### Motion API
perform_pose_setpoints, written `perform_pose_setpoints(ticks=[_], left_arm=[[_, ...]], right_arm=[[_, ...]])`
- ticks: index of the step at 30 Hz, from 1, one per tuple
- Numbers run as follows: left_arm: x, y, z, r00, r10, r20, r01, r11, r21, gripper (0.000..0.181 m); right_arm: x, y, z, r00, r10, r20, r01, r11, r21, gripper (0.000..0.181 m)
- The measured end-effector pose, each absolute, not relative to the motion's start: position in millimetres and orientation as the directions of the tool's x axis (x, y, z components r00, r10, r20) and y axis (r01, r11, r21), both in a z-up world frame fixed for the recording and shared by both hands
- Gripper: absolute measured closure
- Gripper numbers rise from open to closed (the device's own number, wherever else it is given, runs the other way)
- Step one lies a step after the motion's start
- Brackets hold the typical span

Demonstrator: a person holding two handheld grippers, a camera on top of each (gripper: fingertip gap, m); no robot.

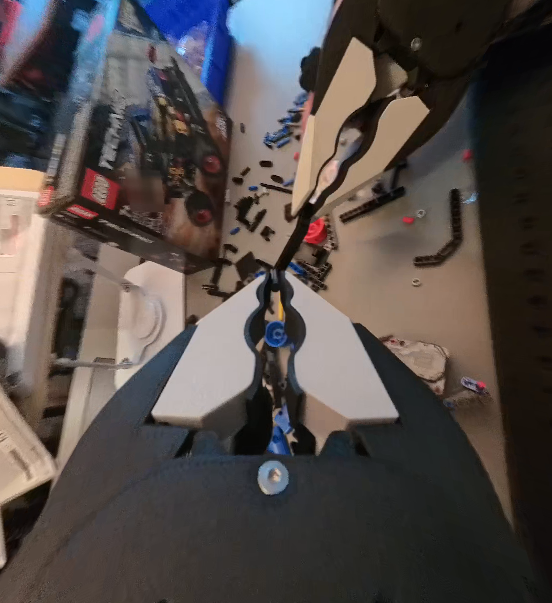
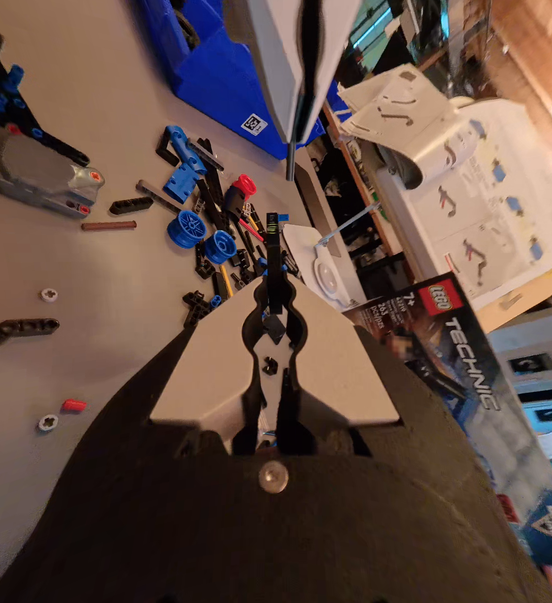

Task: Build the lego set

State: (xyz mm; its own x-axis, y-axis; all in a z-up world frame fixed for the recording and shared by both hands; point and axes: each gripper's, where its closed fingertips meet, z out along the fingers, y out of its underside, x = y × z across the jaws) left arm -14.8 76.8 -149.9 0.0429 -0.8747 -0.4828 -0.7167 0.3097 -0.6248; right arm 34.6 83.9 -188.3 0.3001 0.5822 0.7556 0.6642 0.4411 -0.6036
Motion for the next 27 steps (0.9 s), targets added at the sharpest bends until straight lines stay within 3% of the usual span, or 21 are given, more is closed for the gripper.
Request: perform_pose_setpoints(ticks=[8, 27], left_arm=[[-8, 81, -163, -0.149, -0.944, -0.293, -0.782, 0.294, -0.549, 0.179], [-21, 72, -179, -0.339, -0.938, -0.077, -0.851, 0.340, -0.400, 0.179]], right_arm=[[27, 72, -188, 0.218, 0.475, 0.852, 0.687, 0.546, -0.480, 0.176], [20, 63, -192, 0.159, 0.425, 0.891, 0.692, 0.596, -0.408, 0.176]])
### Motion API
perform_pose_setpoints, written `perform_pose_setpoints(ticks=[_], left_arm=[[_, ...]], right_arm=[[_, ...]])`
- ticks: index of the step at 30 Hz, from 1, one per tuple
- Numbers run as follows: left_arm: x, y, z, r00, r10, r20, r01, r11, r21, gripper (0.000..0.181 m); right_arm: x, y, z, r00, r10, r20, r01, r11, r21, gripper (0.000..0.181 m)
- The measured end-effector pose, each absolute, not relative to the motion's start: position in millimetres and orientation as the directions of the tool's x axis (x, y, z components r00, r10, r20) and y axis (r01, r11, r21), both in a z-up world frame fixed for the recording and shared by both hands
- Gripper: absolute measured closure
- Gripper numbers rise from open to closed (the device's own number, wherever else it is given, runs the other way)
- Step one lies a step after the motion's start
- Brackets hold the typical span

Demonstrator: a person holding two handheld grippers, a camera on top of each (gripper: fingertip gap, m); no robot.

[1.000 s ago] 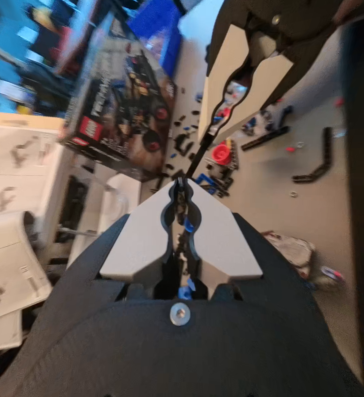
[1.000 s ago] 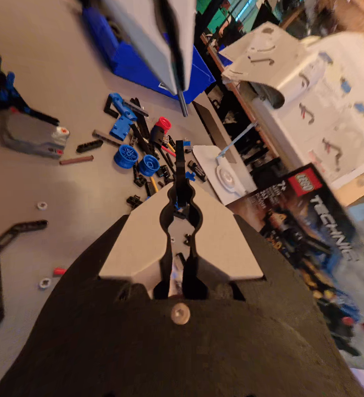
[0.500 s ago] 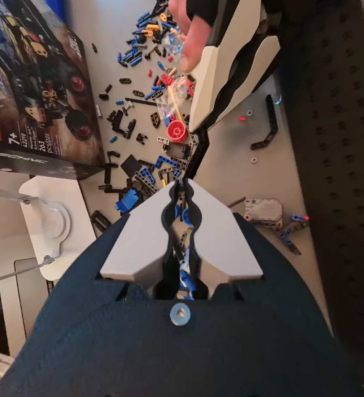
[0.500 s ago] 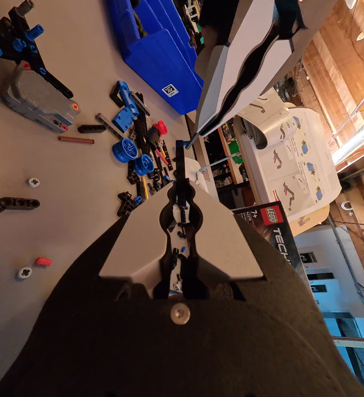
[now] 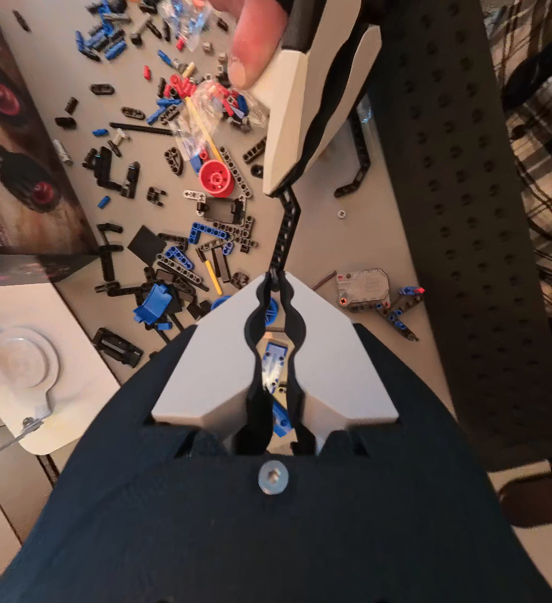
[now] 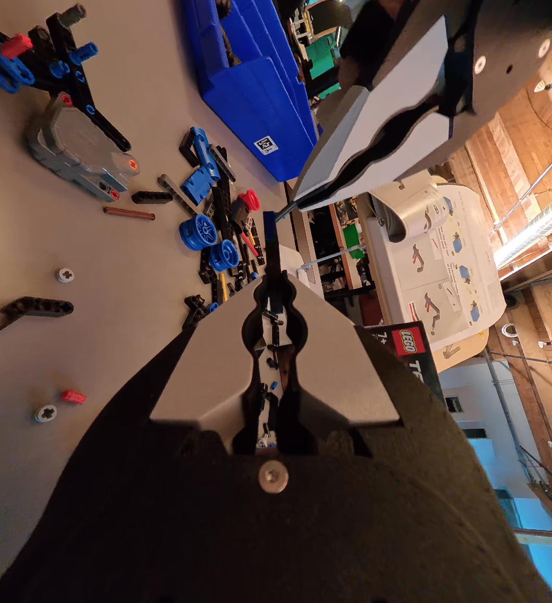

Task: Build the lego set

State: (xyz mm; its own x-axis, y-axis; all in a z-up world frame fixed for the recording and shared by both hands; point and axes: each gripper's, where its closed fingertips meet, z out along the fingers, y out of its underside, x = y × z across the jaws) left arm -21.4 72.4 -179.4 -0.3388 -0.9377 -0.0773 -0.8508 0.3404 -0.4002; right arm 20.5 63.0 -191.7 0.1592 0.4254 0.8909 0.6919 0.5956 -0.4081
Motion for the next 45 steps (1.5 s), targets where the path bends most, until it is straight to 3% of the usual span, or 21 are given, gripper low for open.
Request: perform_pose_setpoints(ticks=[14, 23, 25, 30, 33, 37, 45], left_arm=[[-22, 61, -189, -0.341, -0.835, 0.431, -0.927, 0.222, -0.303, 0.179], [-20, 66, -180, -0.358, -0.826, 0.436, -0.894, 0.168, -0.416, 0.179], [-16, 66, -177, -0.376, -0.823, 0.426, -0.867, 0.152, -0.474, 0.179], [-13, 66, -189, -0.367, -0.856, 0.365, -0.861, 0.164, -0.481, 0.176], [-7, 77, -180, -0.335, -0.903, 0.269, -0.815, 0.134, -0.564, 0.157], [-9, 78, -168, -0.311, -0.939, 0.147, -0.730, 0.138, -0.669, 0.144], [-8, 78, -170, -0.224, -0.959, -0.174, -0.645, 0.280, -0.711, 0.162]], right_arm=[[11, 56, -196, 0.112, 0.373, 0.921, 0.692, 0.636, -0.342, 0.175], [17, 62, -187, 0.198, 0.443, 0.874, 0.656, 0.603, -0.454, 0.175], [18, 62, -186, 0.222, 0.481, 0.848, 0.635, 0.589, -0.500, 0.175], [21, 64, -186, 0.250, 0.553, 0.795, 0.607, 0.550, -0.574, 0.175], [23, 65, -185, 0.274, 0.591, 0.759, 0.582, 0.526, -0.620, 0.176], [29, 69, -176, 0.322, 0.618, 0.717, 0.544, 0.499, -0.674, 0.176], [31, 68, -171, 0.355, 0.720, 0.596, 0.446, 0.430, -0.785, 0.176]])
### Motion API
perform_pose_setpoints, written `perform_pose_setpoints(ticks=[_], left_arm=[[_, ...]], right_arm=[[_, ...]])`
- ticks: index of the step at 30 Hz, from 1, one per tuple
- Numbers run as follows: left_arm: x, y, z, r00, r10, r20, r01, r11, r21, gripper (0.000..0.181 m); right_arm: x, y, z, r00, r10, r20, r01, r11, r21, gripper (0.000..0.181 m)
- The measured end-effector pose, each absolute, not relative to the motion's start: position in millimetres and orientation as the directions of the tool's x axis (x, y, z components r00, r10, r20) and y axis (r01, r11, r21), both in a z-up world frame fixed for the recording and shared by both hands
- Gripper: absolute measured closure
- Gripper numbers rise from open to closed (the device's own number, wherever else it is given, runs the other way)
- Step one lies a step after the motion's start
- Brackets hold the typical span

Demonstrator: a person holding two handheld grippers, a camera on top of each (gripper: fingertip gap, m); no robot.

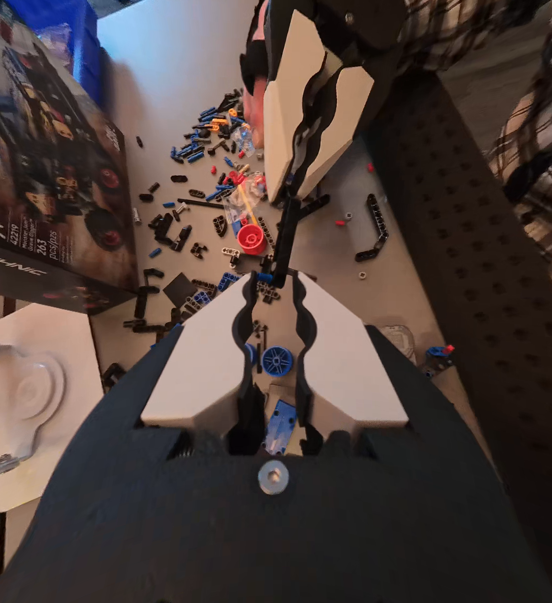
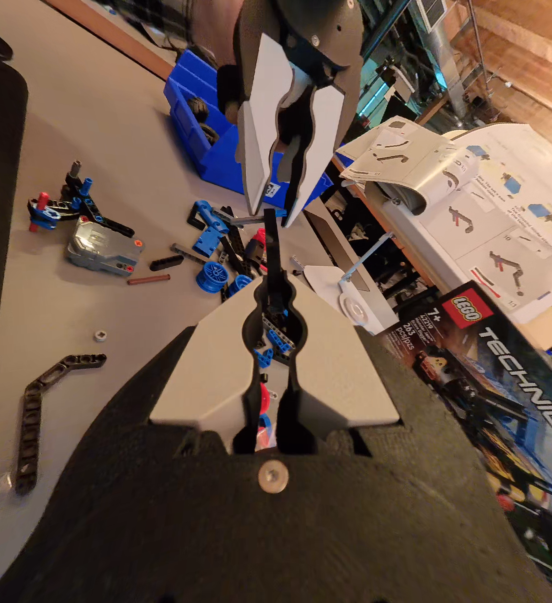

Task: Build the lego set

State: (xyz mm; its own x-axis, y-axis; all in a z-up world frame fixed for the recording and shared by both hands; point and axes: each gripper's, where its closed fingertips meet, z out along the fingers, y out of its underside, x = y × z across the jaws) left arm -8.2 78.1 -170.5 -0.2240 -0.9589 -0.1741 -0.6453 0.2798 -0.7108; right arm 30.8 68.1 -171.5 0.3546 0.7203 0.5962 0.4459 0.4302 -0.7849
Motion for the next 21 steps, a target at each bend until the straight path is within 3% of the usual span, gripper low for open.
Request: perform_pose_setpoints(ticks=[8, 16, 21], left_arm=[[-10, 68, -160, -0.119, -0.967, -0.225, -0.554, 0.253, -0.793, 0.165], [-17, 60, -167, -0.094, -0.932, -0.350, -0.558, 0.340, -0.757, 0.166], [-19, 54, -165, -0.074, -0.933, -0.353, -0.541, 0.335, -0.771, 0.155]], right_arm=[[30, 59, -164, 0.316, 0.790, 0.525, 0.360, 0.412, -0.837, 0.176], [25, 52, -166, 0.241, 0.800, 0.550, 0.380, 0.443, -0.812, 0.175], [23, 51, -165, 0.190, 0.815, 0.548, 0.386, 0.451, -0.805, 0.176]])
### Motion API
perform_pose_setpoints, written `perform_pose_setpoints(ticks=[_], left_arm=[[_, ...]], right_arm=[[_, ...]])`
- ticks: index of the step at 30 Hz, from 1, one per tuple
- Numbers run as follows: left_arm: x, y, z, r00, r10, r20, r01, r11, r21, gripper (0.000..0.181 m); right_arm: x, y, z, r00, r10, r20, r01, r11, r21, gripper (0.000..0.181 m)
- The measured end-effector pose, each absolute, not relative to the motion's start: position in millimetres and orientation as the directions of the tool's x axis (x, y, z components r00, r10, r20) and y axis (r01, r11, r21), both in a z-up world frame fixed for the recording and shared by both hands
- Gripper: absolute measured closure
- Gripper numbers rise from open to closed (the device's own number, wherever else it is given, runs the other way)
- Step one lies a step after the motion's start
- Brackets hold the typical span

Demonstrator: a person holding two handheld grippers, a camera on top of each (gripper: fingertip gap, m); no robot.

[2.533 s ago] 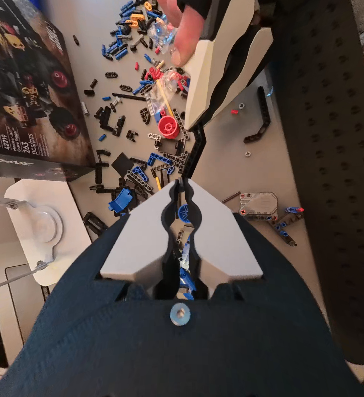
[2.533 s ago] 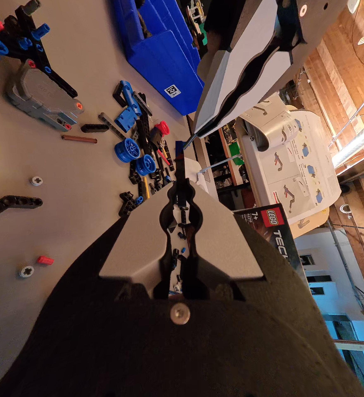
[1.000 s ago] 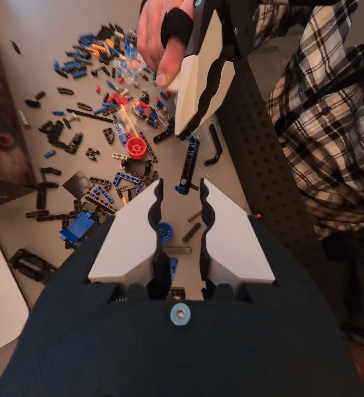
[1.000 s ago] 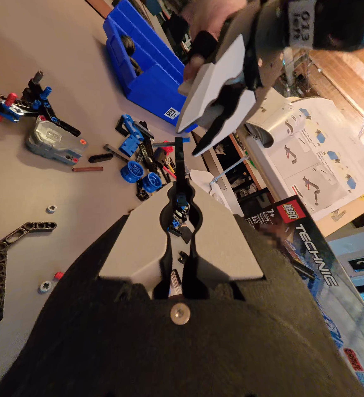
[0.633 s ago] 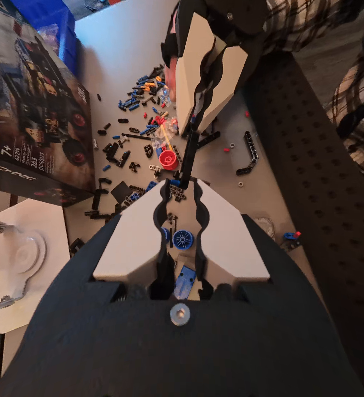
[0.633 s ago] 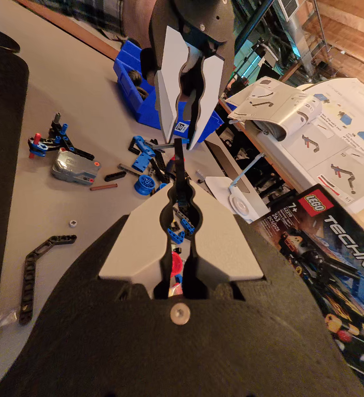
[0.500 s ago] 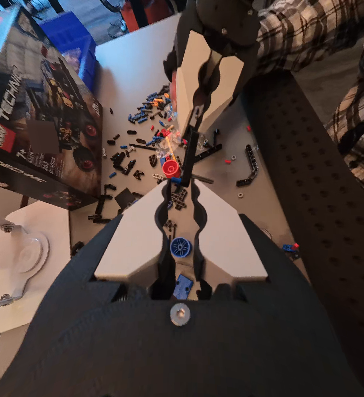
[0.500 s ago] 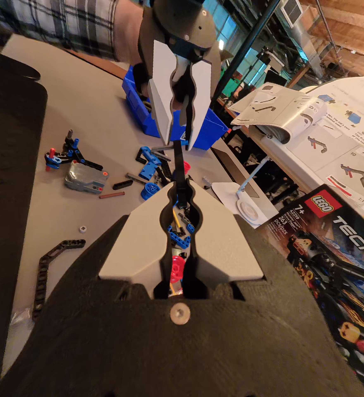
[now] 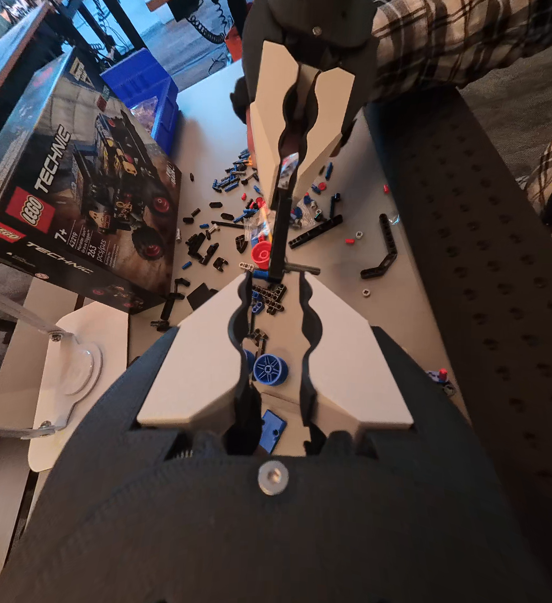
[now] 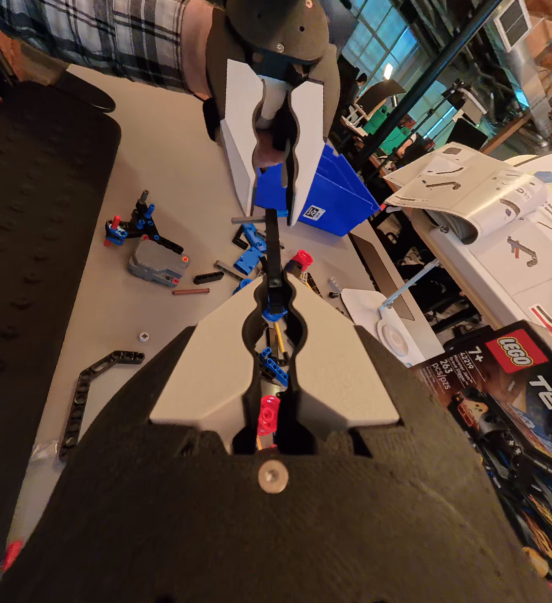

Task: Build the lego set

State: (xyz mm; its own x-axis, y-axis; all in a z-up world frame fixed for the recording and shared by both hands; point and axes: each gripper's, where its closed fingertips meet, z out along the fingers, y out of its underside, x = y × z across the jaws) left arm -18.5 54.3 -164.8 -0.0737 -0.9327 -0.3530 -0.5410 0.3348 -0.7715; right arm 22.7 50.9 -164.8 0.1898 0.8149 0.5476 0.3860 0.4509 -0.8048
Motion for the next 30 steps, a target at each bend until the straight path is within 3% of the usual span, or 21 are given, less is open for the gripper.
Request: perform_pose_setpoints(ticks=[5, 13, 22, 30], left_arm=[[-19, 57, -165, -0.040, -0.913, -0.405, -0.538, 0.361, -0.761, 0.163], [-23, 56, -159, 0.016, -0.911, -0.412, -0.504, 0.349, -0.790, 0.151], [-20, 48, -172, -0.121, -0.848, -0.515, -0.624, 0.469, -0.625, 0.160], [-17, 46, -180, -0.151, -0.839, -0.523, -0.640, 0.486, -0.595, 0.167]], right_arm=[[22, 51, -163, 0.147, 0.819, 0.555, 0.394, 0.466, -0.792, 0.176], [25, 50, -168, 0.112, 0.858, 0.502, 0.386, 0.428, -0.817, 0.176], [24, 45, -167, 0.067, 0.857, 0.511, 0.399, 0.446, -0.801, 0.175], [24, 41, -170, 0.035, 0.874, 0.485, 0.394, 0.434, -0.810, 0.176]])
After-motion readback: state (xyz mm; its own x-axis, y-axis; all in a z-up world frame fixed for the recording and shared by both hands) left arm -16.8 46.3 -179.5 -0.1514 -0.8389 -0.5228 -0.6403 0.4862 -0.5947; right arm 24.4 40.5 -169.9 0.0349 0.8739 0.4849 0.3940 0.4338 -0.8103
